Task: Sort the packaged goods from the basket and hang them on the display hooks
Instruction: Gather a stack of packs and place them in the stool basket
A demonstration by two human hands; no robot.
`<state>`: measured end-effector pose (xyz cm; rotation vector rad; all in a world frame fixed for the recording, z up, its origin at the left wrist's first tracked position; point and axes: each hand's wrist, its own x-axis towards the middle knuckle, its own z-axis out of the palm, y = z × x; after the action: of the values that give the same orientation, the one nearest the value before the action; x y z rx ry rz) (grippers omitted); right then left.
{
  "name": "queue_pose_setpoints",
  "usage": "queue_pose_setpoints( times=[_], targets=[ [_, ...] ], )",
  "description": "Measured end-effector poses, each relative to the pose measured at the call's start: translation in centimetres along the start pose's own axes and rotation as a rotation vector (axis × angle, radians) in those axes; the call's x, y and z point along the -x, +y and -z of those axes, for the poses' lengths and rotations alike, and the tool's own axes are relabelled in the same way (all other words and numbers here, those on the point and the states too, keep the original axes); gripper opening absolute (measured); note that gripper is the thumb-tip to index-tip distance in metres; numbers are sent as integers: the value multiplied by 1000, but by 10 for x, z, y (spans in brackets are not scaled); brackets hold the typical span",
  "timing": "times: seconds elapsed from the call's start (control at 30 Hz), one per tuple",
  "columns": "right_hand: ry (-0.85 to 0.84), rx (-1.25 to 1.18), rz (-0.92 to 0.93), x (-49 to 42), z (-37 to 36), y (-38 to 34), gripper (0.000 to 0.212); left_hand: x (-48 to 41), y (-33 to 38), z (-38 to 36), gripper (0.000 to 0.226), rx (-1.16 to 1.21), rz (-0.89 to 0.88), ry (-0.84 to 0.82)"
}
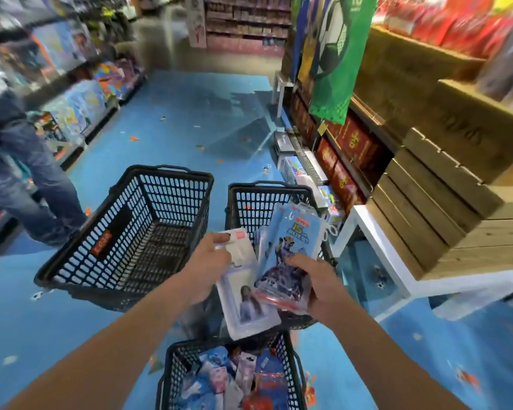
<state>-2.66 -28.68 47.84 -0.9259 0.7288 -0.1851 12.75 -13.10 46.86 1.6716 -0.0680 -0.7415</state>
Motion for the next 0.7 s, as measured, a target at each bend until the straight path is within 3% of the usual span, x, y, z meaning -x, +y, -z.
queue_pose_setpoints(
  times=[0.13,0.23,0.4,0.47,0.57,0.7],
  targets=[
    [80,-120,-17,-46,53,-6,48,-33,-8,-33,50,-47,-83,-99],
    [113,-100,-47,-87,75,-2,33,-73,-17,-55,56,-110,-181,13],
    [126,-19,-79,-159,98,12,36,-156,-45,-96,64,-54,-46,53],
    [120,32,-80,-186,100,19,37,-185,-56,-110,50,-67,30,57],
    [108,116,-54,-227,103,31,48,-224,-71,-123,5,-180,22,99],
    [136,117,-66,-276,112,45,42,-269,-90,-134,39,-231,4,162]
  ],
)
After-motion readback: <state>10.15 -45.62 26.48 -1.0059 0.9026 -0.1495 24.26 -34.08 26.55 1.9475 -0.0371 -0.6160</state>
